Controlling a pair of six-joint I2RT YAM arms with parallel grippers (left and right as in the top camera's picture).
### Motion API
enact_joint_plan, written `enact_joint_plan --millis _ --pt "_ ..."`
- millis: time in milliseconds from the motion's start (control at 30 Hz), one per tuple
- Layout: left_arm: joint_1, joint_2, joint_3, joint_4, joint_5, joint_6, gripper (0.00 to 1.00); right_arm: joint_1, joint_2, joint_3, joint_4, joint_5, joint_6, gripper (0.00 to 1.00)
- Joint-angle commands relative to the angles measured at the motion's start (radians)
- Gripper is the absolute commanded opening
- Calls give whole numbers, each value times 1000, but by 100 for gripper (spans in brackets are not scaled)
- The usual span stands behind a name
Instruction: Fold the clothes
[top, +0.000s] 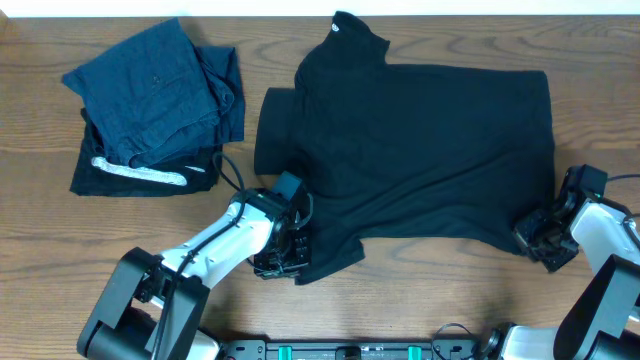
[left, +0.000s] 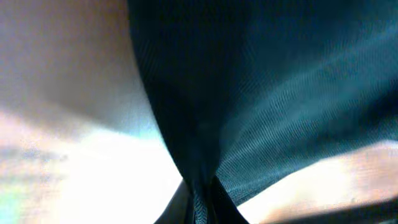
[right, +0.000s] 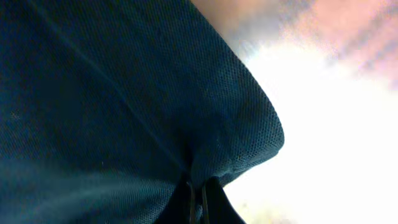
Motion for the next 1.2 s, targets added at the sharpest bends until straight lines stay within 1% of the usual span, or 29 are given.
enact_joint_plan --millis 0,133,333,400,633,733,867,1033,1167 --pt "-2 -17 100 -69 -14 73 6 -6 -81 24 -40 27 5 1" --pt "-2 -31 175 -180 -32 75 6 -6 -189 45 -84 5 13 1" --pt "-2 -87 230 -302 -32 66 6 -6 -317 90 -204 -16 -10 1" --pt "-2 -122 235 -332 -32 64 6 -6 -334 108 -242 -16 -14 1" --pt "-2 -303 234 -391 -58 -26 6 -6 -343 130 -318 -58 -63 1" --pt "-2 -373 235 -381 -71 -69 6 -6 -343 138 -324 -59 -62 1" --pt "-2 -386 235 -317 -112 -82 6 -5 -342 173 -321 -101 -85 1" --pt "2 -304 247 -208 -111 -74 6 -5 -336 239 -330 -110 -99 1" --pt "28 -185 331 -184 -111 -25 6 -4 -292 286 -344 -110 -111 1"
